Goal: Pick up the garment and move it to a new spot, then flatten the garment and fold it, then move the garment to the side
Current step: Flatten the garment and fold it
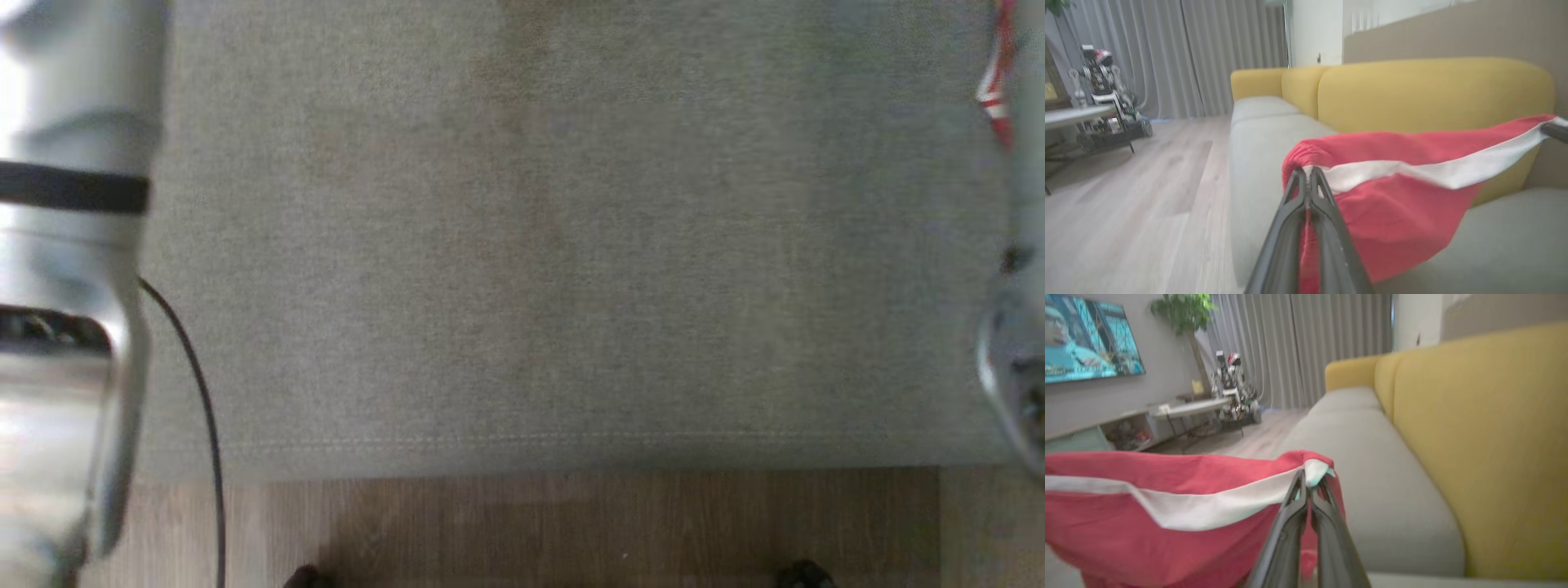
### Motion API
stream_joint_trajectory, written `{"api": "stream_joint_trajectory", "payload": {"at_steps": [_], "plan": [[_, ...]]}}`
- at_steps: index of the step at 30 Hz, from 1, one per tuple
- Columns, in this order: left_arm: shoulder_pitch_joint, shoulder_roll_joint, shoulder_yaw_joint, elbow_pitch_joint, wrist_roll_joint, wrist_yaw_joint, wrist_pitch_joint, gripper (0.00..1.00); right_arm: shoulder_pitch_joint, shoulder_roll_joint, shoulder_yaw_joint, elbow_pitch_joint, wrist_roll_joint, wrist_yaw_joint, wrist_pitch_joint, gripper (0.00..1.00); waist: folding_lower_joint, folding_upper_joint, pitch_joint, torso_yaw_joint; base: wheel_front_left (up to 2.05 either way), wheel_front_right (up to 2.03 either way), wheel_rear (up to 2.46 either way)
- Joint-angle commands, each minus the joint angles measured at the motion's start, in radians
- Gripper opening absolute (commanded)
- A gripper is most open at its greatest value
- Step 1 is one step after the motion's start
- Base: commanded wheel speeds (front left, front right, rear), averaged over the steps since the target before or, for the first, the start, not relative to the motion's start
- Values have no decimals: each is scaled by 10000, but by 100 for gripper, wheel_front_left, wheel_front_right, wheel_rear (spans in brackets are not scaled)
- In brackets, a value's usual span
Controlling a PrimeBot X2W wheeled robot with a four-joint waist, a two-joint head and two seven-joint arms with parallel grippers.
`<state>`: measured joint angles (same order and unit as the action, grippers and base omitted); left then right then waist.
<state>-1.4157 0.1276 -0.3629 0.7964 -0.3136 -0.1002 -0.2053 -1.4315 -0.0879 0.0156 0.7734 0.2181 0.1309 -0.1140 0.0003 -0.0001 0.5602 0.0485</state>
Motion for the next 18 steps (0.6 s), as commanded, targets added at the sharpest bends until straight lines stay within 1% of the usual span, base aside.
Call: {"api": "stream_joint_trajectory", "payload": {"at_steps": [1,4,5,9,13,14,15,18], "plan": [[67,295,21,155,-32,-72,-265,0,310,373,513,231,256,-2,-73,0,-3,1,231,221,0,0,0],[686,143,-281,772,33,-161,-470,0,943,374,1215,1152,419,-2,55,0,-3,1,196,310,0,0,0],[686,143,-281,772,33,-161,-470,0,943,374,1215,1152,419,-2,55,0,-3,1,196,310,0,0,0],[1640,102,-729,1322,121,-246,-546,0,1599,285,2042,1979,579,-2,346,0,-3,1,-103,420,0,0,0],[2641,140,-1133,1444,67,-290,-560,0,1948,-179,2723,2409,803,-2,644,0,-3,1,-528,522,0,0,0],[3151,205,-1416,1405,66,-297,-561,0,2118,-380,3119,2524,982,-2,847,0,-3,1,-786,554,0,0,0],[3151,205,-1416,1405,66,-297,-561,0,2118,-380,3119,2524,982,-2,847,0,-3,1,-786,554,0,0,0],[3832,323,-1891,1359,-22,-301,-562,0,2411,-742,3888,2579,1277,-2,1281,0,-3,1,-1186,583,0,0,0]]}}
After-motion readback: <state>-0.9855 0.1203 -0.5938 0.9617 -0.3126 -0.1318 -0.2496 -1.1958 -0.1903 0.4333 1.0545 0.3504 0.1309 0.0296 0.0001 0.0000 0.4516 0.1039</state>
